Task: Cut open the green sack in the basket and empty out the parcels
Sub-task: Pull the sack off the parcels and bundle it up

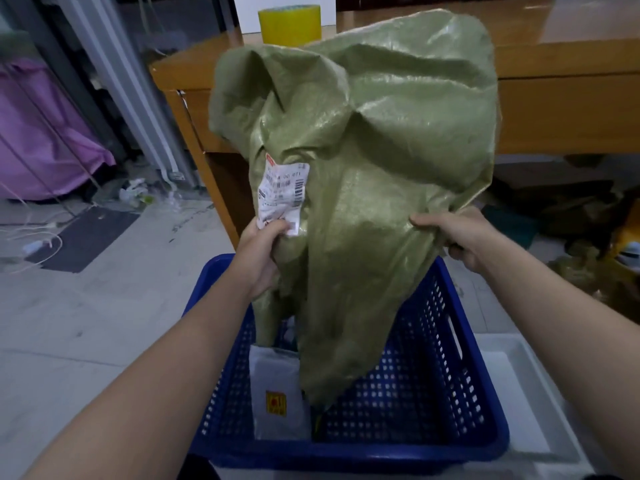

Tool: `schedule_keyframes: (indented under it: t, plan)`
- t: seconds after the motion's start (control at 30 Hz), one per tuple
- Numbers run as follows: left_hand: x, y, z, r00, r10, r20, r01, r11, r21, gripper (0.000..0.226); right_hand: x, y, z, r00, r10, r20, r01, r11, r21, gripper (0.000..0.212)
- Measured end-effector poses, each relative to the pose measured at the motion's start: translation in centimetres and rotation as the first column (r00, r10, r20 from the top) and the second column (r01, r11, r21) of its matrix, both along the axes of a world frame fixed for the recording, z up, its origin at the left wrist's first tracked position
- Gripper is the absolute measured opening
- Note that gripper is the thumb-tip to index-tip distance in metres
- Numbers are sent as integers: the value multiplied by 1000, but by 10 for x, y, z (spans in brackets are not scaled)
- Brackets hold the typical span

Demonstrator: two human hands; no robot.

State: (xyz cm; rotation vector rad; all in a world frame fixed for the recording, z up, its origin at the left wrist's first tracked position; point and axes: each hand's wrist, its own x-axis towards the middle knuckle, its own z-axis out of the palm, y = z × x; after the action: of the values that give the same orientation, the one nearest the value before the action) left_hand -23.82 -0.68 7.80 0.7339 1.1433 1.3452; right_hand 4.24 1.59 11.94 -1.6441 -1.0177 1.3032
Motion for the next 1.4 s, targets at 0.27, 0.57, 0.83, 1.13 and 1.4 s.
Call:
schedule_keyframes:
  t: [0.27,0.57,0.83,1.13,1.4]
  plan:
    - [-41,-24,-33,951,294,-95,-305,941,-144,53,-6,-4,-8,990,77,119,-54,981,-188,21]
    - [-51,-45,-34,719,262,-644,-300,953,53,22,-7,-14,-30,913,293,285,-178,913,-367,26]
    - [-49,-63,-57,766,116,-633,-292,939,-182,26,10,-27,-53,945,185,270,-38,881,-471,16]
    - [-30,-38,-37,31,-139,-990,34,990,-138,20,29,-9,-71,961,-256,108,272,945,-180,43]
    - [2,-12,-25,-110,185,-977,39,983,182,11,-3,-6,-52,816,116,567,-244,957,155,26]
